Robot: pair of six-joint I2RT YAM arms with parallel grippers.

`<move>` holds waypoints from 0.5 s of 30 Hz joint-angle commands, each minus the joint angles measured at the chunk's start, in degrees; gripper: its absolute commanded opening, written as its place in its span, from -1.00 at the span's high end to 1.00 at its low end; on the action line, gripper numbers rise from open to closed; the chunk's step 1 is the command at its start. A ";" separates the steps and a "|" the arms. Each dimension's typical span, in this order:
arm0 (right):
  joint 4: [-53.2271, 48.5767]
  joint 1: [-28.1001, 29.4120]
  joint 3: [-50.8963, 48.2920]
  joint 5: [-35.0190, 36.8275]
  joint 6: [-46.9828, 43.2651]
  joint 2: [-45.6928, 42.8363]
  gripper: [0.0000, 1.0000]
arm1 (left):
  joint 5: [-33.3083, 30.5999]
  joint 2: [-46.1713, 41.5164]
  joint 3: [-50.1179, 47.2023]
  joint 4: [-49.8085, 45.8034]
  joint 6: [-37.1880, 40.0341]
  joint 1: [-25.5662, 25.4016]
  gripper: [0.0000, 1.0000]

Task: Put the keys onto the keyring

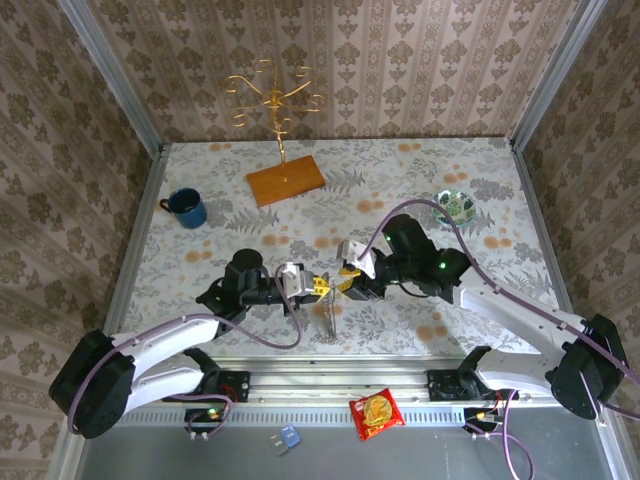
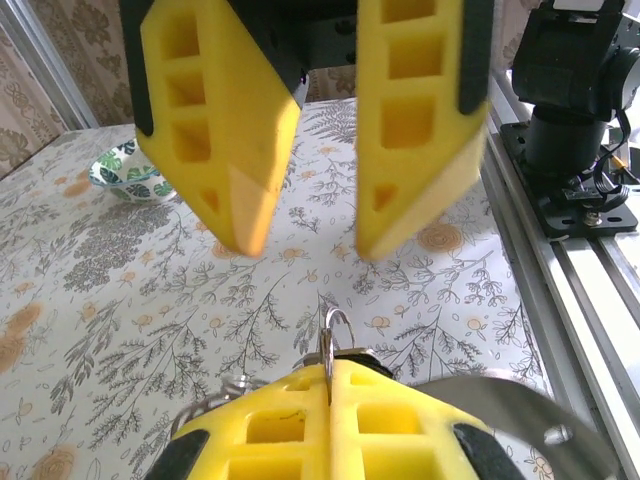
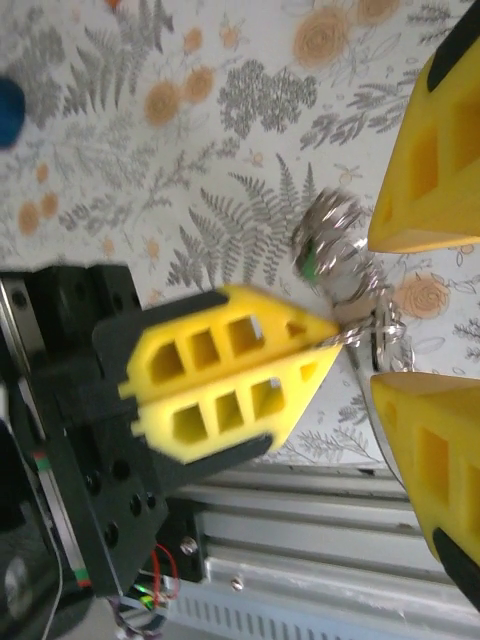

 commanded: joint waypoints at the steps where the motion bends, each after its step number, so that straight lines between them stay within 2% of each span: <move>1: 7.79 -0.98 -4.30 0.12 6.17 -3.19 0.23 | -0.41 0.07 -1.58 9.85 -4.03 0.40 1.00; 7: 11.38 -1.52 -9.24 3.59 8.71 -8.18 0.24 | -0.77 -0.04 -2.93 12.45 -4.86 0.51 1.00; 15: 6.60 -1.52 -7.90 2.31 7.35 -8.16 0.27 | -0.18 0.62 -3.41 14.70 -5.40 0.49 1.00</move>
